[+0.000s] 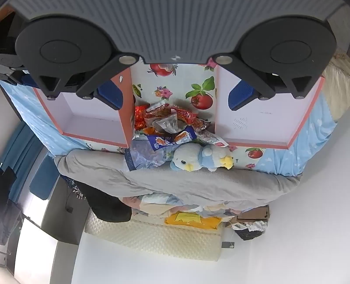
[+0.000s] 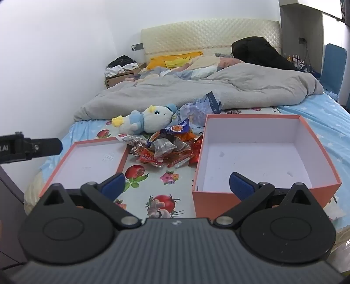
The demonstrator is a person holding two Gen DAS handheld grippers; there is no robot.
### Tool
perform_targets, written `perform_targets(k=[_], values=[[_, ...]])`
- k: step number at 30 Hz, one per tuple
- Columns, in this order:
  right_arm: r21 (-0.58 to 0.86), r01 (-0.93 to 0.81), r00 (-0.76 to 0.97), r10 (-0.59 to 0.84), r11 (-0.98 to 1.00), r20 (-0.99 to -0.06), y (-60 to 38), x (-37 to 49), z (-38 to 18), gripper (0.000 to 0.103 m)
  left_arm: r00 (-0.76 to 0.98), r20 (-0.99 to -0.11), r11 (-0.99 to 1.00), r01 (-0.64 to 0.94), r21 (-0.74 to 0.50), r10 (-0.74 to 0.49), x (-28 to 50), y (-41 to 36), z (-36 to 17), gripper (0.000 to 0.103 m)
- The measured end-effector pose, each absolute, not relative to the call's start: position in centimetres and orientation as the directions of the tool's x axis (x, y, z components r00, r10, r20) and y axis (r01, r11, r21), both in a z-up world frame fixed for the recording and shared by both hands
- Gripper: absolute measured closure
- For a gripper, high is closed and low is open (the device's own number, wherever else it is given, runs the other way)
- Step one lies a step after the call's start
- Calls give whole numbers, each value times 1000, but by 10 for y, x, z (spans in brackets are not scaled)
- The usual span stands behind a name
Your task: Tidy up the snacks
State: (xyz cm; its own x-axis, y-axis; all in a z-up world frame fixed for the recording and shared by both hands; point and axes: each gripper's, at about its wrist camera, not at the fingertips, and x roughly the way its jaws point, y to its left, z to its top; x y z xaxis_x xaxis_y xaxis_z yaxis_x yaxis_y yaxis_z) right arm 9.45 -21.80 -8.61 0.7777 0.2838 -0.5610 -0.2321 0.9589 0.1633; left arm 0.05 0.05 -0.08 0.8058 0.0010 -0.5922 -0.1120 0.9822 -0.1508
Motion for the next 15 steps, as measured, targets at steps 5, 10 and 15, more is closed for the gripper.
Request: perform_targets(k=[5, 10, 15], values=[[175, -246, 792, 302, 953, -531, -217, 88, -86, 0, 818, -575, 984, -108, -140, 8, -2, -1, -1, 0], [158, -247, 784, 293, 956, -547, -216, 90, -82, 0, 818, -576, 985, -107, -138, 9, -2, -1, -1, 0], [155, -262, 786, 304, 953, -539, -210, 84, -80, 0, 820, -573, 984, -98, -150, -6, 1, -1, 6, 0]])
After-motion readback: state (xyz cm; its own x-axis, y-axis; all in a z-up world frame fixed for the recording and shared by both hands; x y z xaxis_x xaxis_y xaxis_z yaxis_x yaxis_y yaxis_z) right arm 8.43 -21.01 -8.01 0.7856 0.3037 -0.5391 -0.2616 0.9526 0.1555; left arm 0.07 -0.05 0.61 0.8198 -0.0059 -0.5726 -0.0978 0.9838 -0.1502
